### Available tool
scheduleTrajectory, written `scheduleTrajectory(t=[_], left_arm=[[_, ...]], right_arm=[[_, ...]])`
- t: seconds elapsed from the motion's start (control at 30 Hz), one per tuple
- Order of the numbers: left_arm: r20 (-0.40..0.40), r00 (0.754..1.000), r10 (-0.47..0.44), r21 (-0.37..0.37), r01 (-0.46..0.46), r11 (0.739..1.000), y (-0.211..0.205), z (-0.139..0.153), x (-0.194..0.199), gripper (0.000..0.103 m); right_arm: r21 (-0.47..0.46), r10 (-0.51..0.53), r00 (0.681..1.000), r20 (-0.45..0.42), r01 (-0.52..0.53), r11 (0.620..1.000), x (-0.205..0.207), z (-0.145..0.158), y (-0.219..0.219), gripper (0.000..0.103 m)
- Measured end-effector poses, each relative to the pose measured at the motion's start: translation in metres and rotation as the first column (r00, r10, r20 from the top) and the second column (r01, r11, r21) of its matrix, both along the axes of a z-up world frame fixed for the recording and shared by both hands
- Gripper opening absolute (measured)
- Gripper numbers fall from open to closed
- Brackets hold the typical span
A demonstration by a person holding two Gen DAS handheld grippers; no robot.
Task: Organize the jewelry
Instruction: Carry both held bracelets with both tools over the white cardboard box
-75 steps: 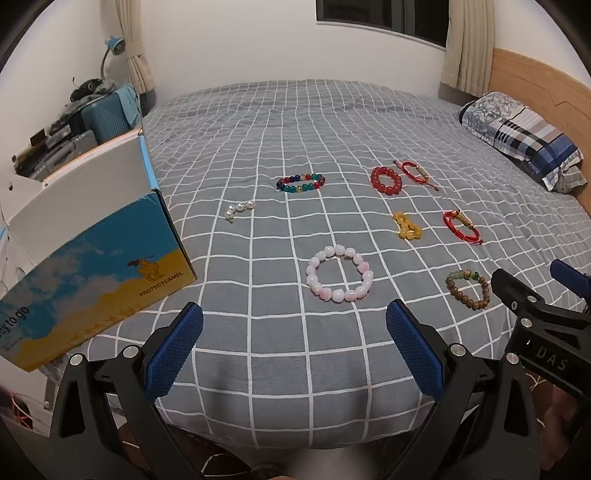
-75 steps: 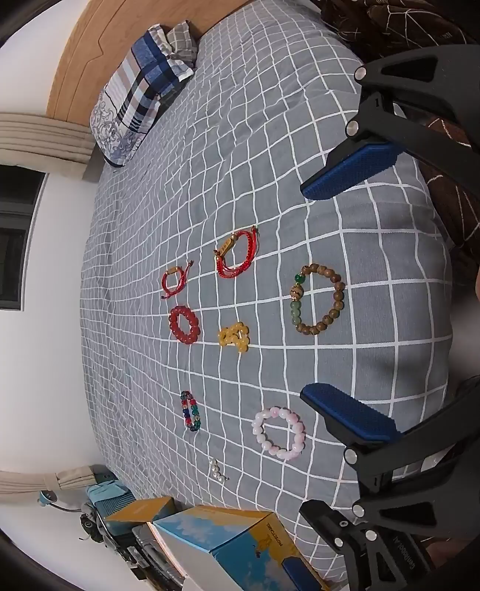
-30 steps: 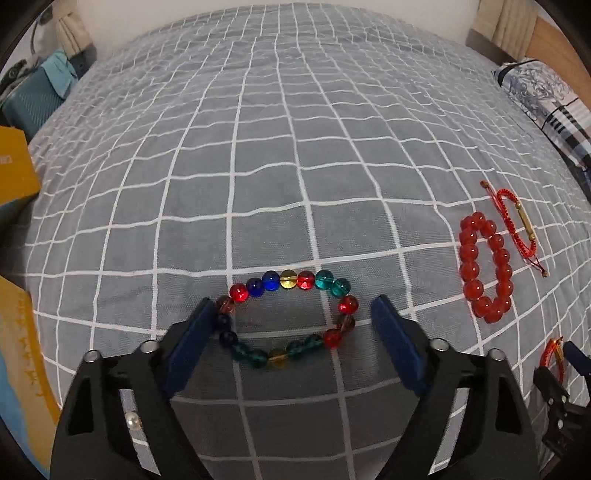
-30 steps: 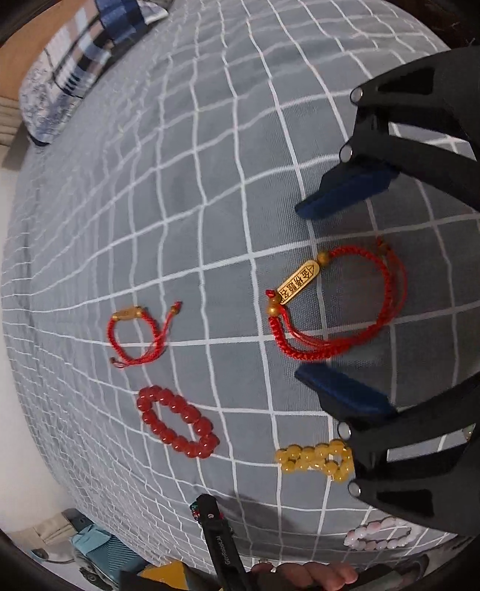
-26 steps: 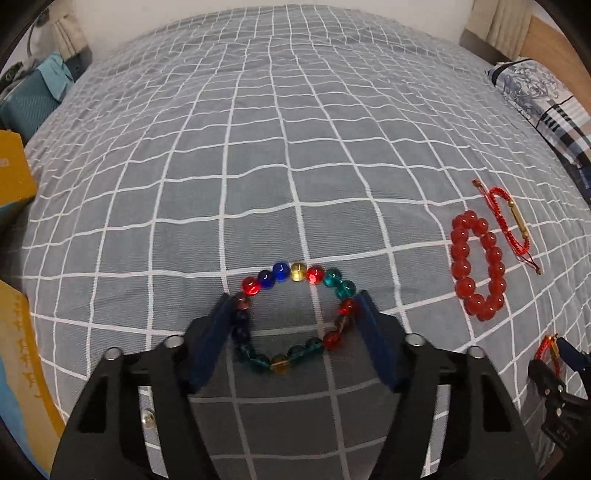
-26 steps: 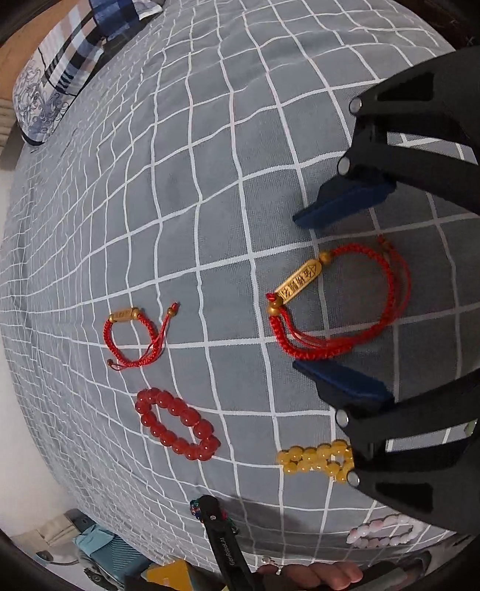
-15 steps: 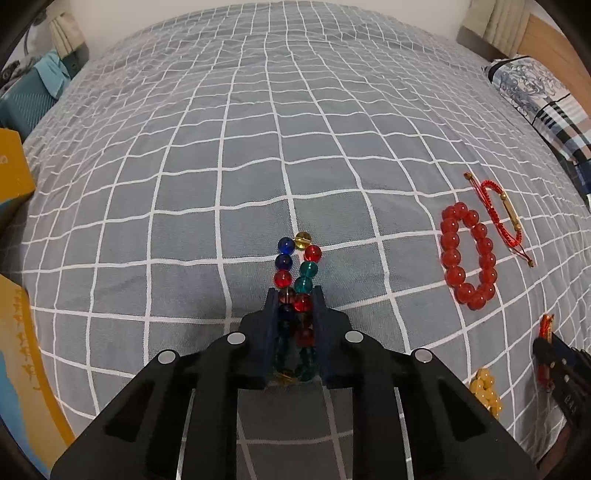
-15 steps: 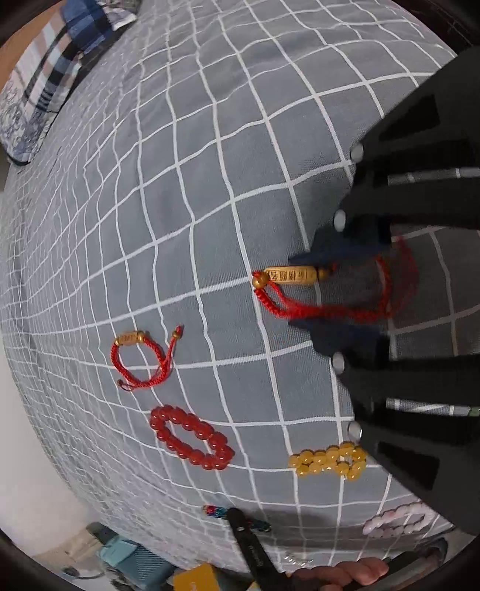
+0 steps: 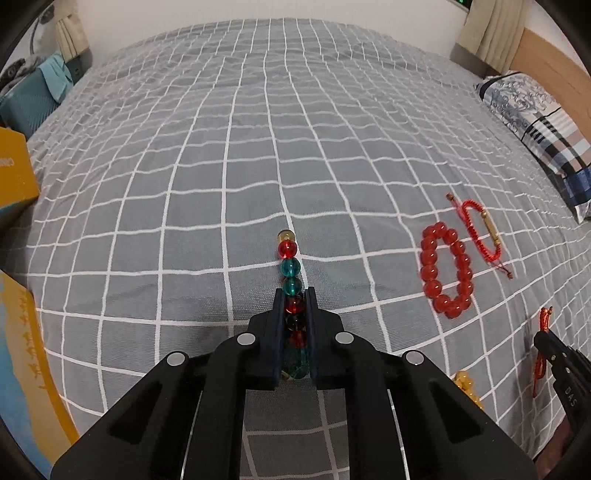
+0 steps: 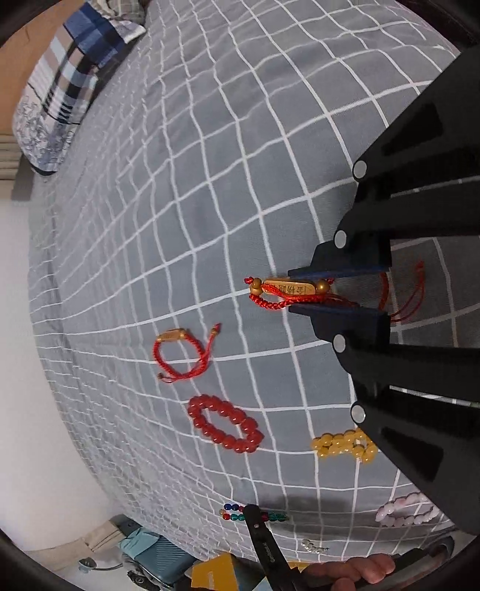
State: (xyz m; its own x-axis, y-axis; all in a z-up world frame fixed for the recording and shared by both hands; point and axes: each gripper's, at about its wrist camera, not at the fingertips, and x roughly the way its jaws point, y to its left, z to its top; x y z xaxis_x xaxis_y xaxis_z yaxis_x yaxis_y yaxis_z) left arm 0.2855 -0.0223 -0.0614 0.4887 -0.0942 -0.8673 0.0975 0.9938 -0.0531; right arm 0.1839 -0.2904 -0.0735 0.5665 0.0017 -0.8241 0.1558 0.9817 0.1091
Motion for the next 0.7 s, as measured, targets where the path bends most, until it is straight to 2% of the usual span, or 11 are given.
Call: scheduleTrajectory(t=[0.27,0.4,0.5,0.7], left_arm=[[0.046,0.999,-0.001,-0.014,0.002,1.0,0.001,0.011,-0.004,0.009],[0.052,0.999,-0.014,-0.058,0.017,0.998,0.003,0.019,-0.007,0.009],[0.092,0.996,-0.007,-0.036,0.01,0.999,0.002,0.027,-0.012,0.009],[0.165,0.986,-0.01,-0.053,0.019,0.998,-0.002,0.045,-0.023,0.009]], right_arm=[[-0.039,0.026,0.998,0.054,-0.024,0.999,0.001,0.008,0.008,0.012],[-0.048,0.029,0.998,0.053,-0.027,0.998,0.0,0.007,0.008,0.012],[-0.054,0.035,0.997,0.069,-0.032,0.998,-0.001,0.009,0.011,0.012],[-0.086,0.054,0.991,0.124,-0.044,0.995,-0.005,0.017,0.018,0.012]])
